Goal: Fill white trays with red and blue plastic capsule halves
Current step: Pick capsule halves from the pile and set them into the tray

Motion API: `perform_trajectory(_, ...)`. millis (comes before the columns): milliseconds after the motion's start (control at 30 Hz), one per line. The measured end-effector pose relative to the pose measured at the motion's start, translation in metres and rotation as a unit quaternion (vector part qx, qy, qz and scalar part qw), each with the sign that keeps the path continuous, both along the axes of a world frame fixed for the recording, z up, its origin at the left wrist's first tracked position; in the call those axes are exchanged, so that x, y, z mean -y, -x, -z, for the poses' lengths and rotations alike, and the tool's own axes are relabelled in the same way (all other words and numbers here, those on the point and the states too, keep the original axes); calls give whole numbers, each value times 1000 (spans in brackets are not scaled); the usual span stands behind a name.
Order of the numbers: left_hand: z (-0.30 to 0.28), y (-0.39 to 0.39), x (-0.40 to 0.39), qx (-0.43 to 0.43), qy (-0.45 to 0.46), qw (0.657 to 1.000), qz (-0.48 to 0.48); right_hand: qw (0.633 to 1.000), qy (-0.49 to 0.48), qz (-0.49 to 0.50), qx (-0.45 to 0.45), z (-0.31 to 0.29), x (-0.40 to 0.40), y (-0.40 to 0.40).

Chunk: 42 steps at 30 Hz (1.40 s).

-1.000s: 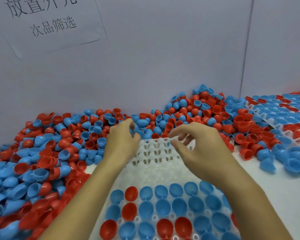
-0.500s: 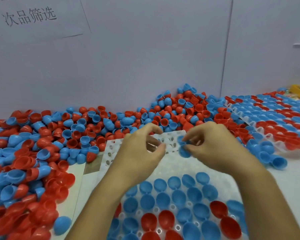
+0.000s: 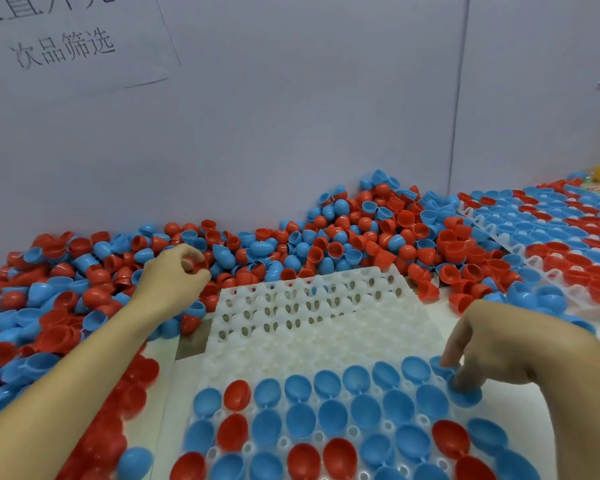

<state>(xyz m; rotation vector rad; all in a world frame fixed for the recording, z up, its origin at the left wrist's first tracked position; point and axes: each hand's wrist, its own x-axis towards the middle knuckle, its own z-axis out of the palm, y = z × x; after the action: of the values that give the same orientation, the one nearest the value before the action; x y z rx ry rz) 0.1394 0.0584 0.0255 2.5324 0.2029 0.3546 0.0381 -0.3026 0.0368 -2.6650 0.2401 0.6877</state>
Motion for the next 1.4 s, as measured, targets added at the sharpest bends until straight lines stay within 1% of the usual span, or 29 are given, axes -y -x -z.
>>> perform_trajectory(33,3,-5,-7,1,-24,1000,-16,1000,-5,-1,-3,0,1,0)
perform_trajectory(133,5,-20,-26,-7,-141,987,-72,999,-25,-14,-18,-1,6,0)
perform_trajectory(200,1,-28,-38,-28,-191,975,-110,999,-27,-28,9,1,10,-3)
perform_trajectory(267,-3,-39,-49,-59,-226,964,-127,995,-27,-23,96,6,8,-9)
perform_trajectory(333,-4,-52,-56,-95,-230,961,-123,973,-48,-10,224,10,0,-14)
perform_trajectory(367,-3,-59,-58,-121,-227,959,-119,960,-67,-3,272,10,-6,-14)
perform_trajectory(433,0,-75,-58,-191,-235,947,-110,937,-120,11,328,8,-12,-14)
perform_trajectory(500,4,-89,-52,-229,-240,936,-115,914,-161,45,370,5,-10,-12)
perform_trajectory(533,6,-95,-50,-224,-240,937,-121,901,-173,69,393,4,-7,-13)
perform_trajectory(600,12,-101,-48,-184,-241,943,-136,877,-184,109,430,4,-2,-13)
perform_trajectory(667,18,-102,-51,-163,-233,946,-154,863,-192,128,448,6,-2,-14)
perform_trajectory(767,19,-103,-54,-194,-245,936,-161,848,-218,137,463,8,-5,-16)
perform_trajectory(867,19,-101,-56,-177,-248,938,-167,846,-232,136,459,11,-8,-18)
perform_trajectory(933,19,-100,-60,-152,-234,944,-175,849,-232,130,456,12,-9,-20)
perform_trajectory(1067,20,-101,-69,-132,-212,952,-178,844,-233,122,468,15,-9,-22)
perform_trajectory(1233,25,-102,-74,-103,-229,952,-177,839,-242,116,474,17,-10,-24)
perform_trajectory(1300,22,-102,-77,-81,-197,961,-176,837,-244,113,477,17,-11,-25)
perform_trajectory(1400,11,-99,-83,-18,-86,978,-188,837,-247,107,477,17,-11,-25)
